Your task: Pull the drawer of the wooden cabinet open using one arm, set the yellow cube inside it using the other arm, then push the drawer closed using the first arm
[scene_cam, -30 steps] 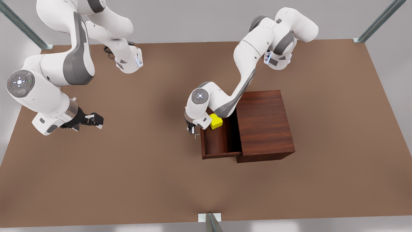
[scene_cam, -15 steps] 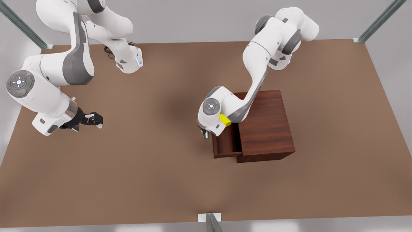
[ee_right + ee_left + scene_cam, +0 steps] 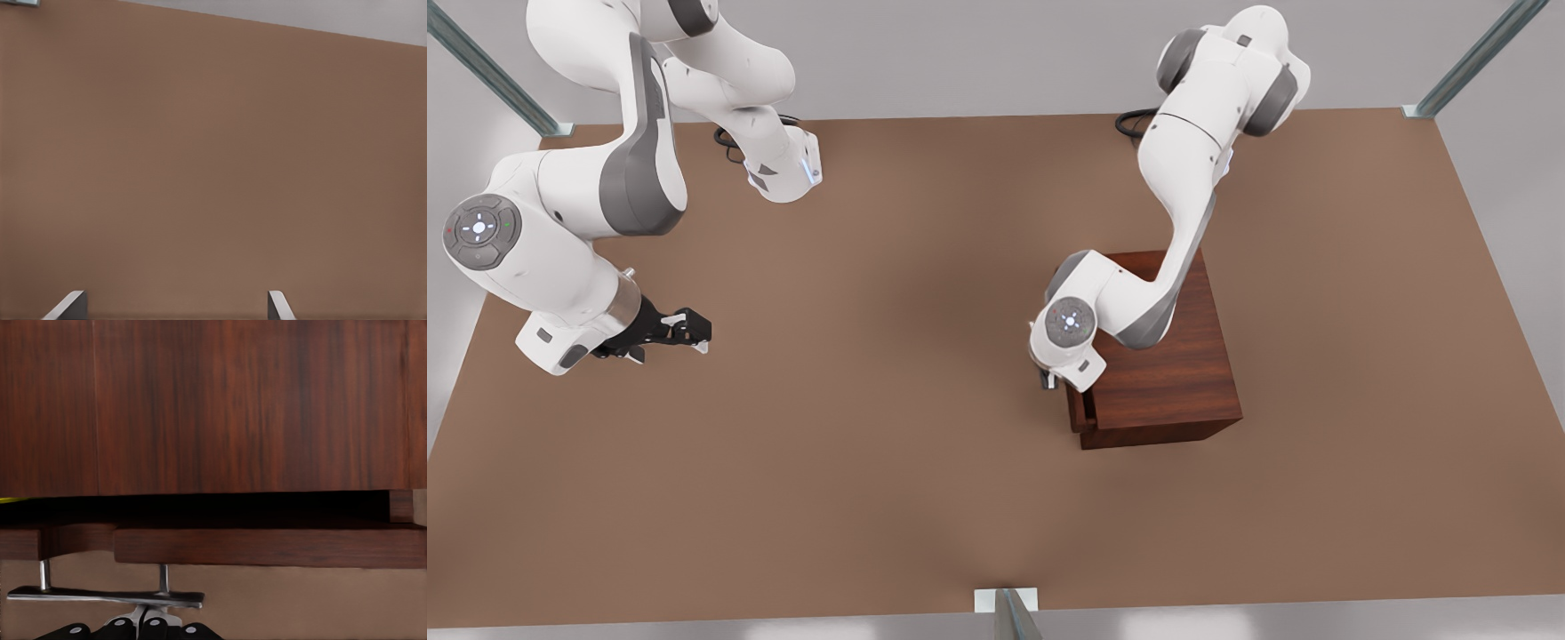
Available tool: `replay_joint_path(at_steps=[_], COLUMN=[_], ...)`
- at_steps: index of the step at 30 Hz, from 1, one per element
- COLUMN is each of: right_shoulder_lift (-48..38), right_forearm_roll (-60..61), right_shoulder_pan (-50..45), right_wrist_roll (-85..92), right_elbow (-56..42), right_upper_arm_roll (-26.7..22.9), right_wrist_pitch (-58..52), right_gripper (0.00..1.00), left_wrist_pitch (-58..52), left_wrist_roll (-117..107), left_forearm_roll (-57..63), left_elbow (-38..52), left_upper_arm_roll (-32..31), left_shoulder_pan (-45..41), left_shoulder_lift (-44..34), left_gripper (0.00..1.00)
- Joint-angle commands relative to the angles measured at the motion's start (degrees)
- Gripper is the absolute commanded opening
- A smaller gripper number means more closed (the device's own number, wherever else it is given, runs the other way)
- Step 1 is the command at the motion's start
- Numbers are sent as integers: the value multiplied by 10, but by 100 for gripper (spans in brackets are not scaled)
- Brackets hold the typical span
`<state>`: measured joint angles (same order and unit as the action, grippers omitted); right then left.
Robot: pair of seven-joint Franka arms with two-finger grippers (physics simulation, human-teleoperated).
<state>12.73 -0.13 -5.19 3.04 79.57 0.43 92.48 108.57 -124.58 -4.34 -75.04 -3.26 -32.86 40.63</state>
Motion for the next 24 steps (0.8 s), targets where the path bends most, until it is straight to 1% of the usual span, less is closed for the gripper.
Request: replay_joint_path(at_steps=[1, 9, 15, 16, 17, 19, 20, 21, 22, 23, 24], right_shoulder_lift=[-1, -1, 0, -1, 0, 0, 0, 0, 0, 0, 0], right_forearm_roll=[0, -3, -2, -2, -2, -2, -2, -2, -2, -2, -2], right_shoulder_pan=[0, 0, 1, 1, 1, 1, 1, 2, 1, 2, 2], right_wrist_roll=[12, 11, 12, 12, 12, 12, 12, 12, 12, 12, 12], right_elbow=[0, -1, 0, 0, 0, 0, 0, 0, 0, 0, 0], right_upper_arm_roll=[0, -1, -1, -1, -1, -1, -1, -1, -1, -1, -1], right_wrist_pitch=[0, 0, 0, 0, 0, 0, 0, 0, 0, 0, 0], right_gripper=[100, 100, 100, 100, 100, 100, 100, 100, 100, 100, 100], left_wrist_pitch=[-22, -42, -46, -46, -46, -46, -62, -106, -154, -194, -196], left_wrist_roll=[150, 181, 182, 181, 160, 144, 174, 286, 448, 695, 803], left_forearm_roll=[-1, -1, -1, -9, -33, -70, -67, -69, -68, -63, -51], left_elbow=[-1, -1, 0, 3, 9, 21, 35, 61, 83, 89, 89], left_upper_arm_roll=[0, 0, 0, -2, -2, -2, -1, -3, -5, -3, 0], left_shoulder_pan=[7, 25, 22, 21, 20, 25, 46, 77, 109, 156, 190], left_shoulder_lift=[-2, -2, -6, -12, -26, -63, -78, -85, -86, -99, -111], left_gripper=[21, 21, 21, 54, 100, 100, 100, 100, 100, 100, 100])
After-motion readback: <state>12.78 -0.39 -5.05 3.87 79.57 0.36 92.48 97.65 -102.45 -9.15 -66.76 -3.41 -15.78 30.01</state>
